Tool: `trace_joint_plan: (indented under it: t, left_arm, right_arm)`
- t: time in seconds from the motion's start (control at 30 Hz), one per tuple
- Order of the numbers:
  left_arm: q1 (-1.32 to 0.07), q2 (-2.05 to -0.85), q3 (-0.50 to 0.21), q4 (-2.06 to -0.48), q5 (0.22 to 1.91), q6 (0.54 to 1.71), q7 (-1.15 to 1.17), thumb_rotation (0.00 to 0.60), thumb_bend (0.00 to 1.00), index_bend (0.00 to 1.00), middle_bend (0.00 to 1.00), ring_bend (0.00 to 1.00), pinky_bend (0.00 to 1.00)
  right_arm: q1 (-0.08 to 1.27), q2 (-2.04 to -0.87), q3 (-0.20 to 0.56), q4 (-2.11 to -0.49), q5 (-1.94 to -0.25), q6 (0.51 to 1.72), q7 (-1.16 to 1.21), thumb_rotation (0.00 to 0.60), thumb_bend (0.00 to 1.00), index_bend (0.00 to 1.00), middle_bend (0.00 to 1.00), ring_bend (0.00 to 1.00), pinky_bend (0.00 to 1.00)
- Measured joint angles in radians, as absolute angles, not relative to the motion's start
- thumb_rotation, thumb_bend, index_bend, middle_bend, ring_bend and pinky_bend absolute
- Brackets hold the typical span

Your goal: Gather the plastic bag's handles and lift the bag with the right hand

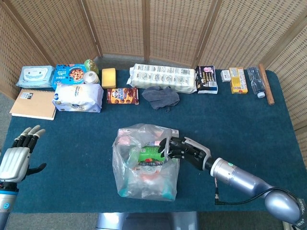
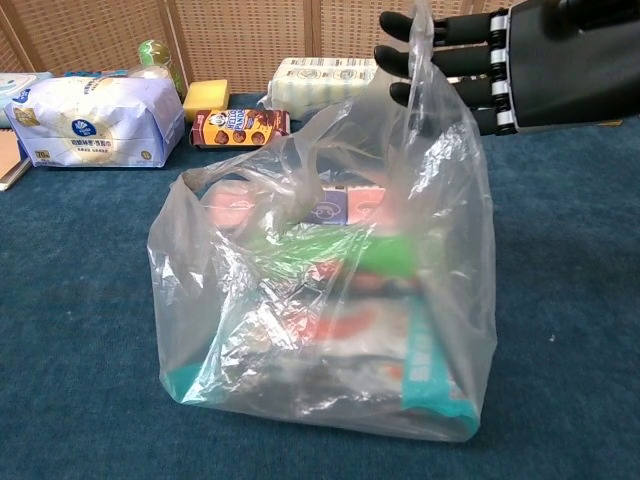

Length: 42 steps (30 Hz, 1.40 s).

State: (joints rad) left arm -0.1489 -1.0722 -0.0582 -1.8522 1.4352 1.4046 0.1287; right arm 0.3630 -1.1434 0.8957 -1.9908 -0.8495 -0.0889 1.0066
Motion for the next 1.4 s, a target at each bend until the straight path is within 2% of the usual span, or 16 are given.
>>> trace_joint_plan:
  t: [0.23,0.37,0.47,0.6,0.73,0.8,0.9,0.97,1.17,1.27,1.4]
  left_arm:
    - [-0.150,-1.070,-0.057,-1.859,1.433,1.405,0.136,0.600,0.04,0.10,0.07,0.01,0.12]
    - [-0.148,-1.070,-0.057,-1.863,1.432,1.408,0.139,0.600,0.04,0.10,0.07,0.01,0.12]
    - [-0.152,-1.071,-0.059,-1.872,1.428,1.405,0.148,0.600,0.04,0.10,0.07,0.01,0.12]
    - [-0.154,-1.071,-0.060,-1.881,1.429,1.408,0.155,0.600,0.04,0.10,0.07,0.01,0.12]
    - [-0.153,-1.070,-0.059,-1.887,1.432,1.410,0.159,0.600,0.04,0.10,0.07,0.01,0.12]
    - [-0.153,-1.070,-0.057,-1.889,1.433,1.410,0.160,0.600,0.04,0.10,0.07,0.01,0.12]
    - [-0.153,-1.069,-0.055,-1.890,1.434,1.409,0.160,0.600,0.04,0.10,0.07,0.01,0.12]
    - [-0.152,-1.070,-0.055,-1.889,1.433,1.409,0.159,0.600,0.04,0.10,0.07,0.01,0.12]
    - [-0.152,-1.071,-0.053,-1.882,1.430,1.409,0.154,0.600,0.04,0.10,0.07,0.01,0.12]
    - [-0.152,-1.071,-0.053,-1.880,1.429,1.408,0.152,0.600,0.04,0.10,0.07,0.01,0.12]
    - [-0.151,-1.070,-0.053,-1.877,1.427,1.409,0.150,0.600,0.04,0.10,0.07,0.01,0.12]
  right_arm:
    - [0.415,-1.154,0.901,-1.935,-0.735,-0.155,0.999,0.312,0.18,0.43,0.55,0.61,0.71]
    - [0.433,-1.138,0.916,-1.913,-0.658,-0.187,1.009,0.314,0.19,0.47,0.61,0.70,0.80]
    - [0.424,-1.116,0.955,-1.909,-0.603,-0.214,1.011,0.316,0.19,0.53,0.68,0.80,0.86]
    - [0.374,-1.090,1.027,-1.908,-0.530,-0.252,0.996,0.326,0.20,0.59,0.72,0.85,0.91]
    - [0.321,-1.067,1.076,-1.909,-0.483,-0.280,0.964,0.361,0.20,0.64,0.76,0.90,0.95]
    - [0.295,-1.060,1.099,-1.912,-0.457,-0.287,0.950,0.366,0.20,0.65,0.76,0.89,0.93]
    - [0.273,-1.054,1.108,-1.923,-0.437,-0.271,0.933,0.367,0.20,0.62,0.73,0.83,0.81]
    - [0.273,-1.052,1.102,-1.931,-0.434,-0.248,0.927,0.367,0.20,0.56,0.67,0.73,0.66]
    - [0.289,-1.080,1.065,-1.949,-0.434,-0.192,0.883,0.367,0.21,0.42,0.49,0.49,0.39]
    - [0.297,-1.115,1.059,-1.945,-0.443,-0.188,0.848,0.366,0.21,0.38,0.44,0.42,0.31]
    - [0.303,-1.163,1.063,-1.924,-0.455,-0.207,0.795,0.365,0.21,0.36,0.40,0.38,0.25]
